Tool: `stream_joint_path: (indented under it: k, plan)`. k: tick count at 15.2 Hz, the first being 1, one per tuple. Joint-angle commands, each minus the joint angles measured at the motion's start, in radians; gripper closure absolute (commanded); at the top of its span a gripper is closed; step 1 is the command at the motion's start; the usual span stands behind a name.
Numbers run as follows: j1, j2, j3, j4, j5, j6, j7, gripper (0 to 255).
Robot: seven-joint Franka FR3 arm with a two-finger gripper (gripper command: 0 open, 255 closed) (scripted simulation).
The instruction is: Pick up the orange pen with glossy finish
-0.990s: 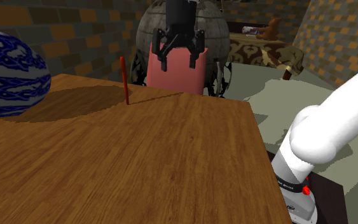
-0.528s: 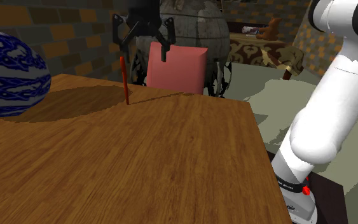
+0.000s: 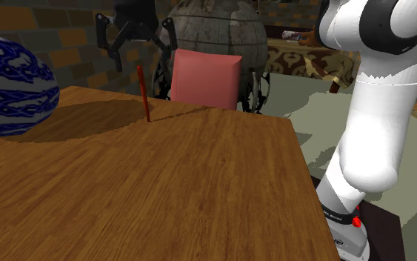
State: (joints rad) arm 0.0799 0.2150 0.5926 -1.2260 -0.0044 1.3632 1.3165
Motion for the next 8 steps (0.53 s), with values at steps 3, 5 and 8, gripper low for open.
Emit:
stream_joint_path:
  k: [3,5,8]
  plan:
    - [-0.017,-0.032,-0.004,-0.095,0.018,0.066,-0.013,0]
    - [-0.019,-0.037,-0.004,-0.108,0.020,0.076,-0.015,0]
    - [-0.020,-0.038,-0.005,-0.109,0.021,0.076,-0.017,255]
